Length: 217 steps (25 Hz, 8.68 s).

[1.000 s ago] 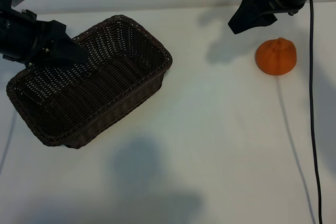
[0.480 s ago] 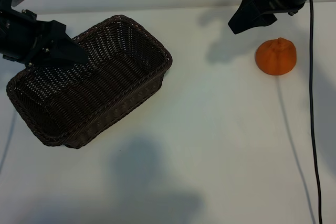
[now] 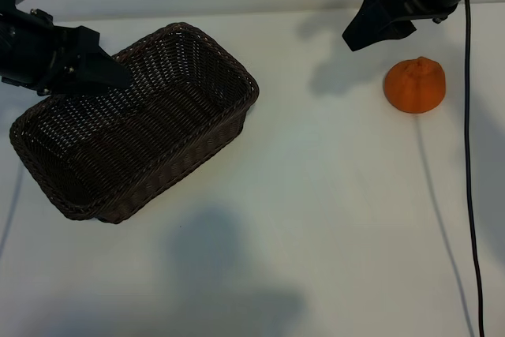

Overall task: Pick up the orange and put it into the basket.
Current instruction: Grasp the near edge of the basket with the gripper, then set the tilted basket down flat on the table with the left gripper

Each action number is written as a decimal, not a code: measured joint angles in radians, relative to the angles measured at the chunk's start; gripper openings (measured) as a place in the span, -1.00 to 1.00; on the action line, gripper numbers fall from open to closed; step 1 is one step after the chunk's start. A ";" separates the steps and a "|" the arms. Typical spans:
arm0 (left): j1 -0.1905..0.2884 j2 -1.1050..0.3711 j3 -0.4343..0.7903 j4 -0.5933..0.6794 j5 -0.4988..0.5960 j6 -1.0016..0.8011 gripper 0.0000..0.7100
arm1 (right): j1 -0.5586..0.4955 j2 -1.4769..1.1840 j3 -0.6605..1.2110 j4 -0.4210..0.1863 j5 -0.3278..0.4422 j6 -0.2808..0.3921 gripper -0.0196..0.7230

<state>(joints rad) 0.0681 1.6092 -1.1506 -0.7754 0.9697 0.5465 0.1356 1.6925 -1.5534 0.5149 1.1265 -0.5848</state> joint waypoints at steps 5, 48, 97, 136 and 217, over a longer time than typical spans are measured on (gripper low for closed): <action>0.000 0.000 0.000 0.000 0.004 -0.016 0.29 | 0.000 0.000 0.000 0.000 0.000 0.000 0.41; 0.391 -0.414 0.008 0.419 0.206 -0.500 0.10 | 0.000 0.000 0.000 0.003 -0.001 0.000 0.41; 0.353 -0.100 0.214 0.278 0.004 -0.503 0.10 | 0.000 0.000 0.000 0.026 -0.005 0.000 0.41; 0.226 -0.018 0.209 0.329 -0.011 -0.605 0.10 | 0.000 0.000 0.000 0.026 -0.020 0.000 0.41; 0.130 0.161 -0.052 0.282 0.183 -0.553 -0.57 | 0.000 0.000 0.000 0.026 -0.032 0.000 0.41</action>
<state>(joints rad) 0.1981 1.7705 -1.2028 -0.4931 1.1526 -0.0070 0.1356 1.6925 -1.5534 0.5404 1.0941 -0.5848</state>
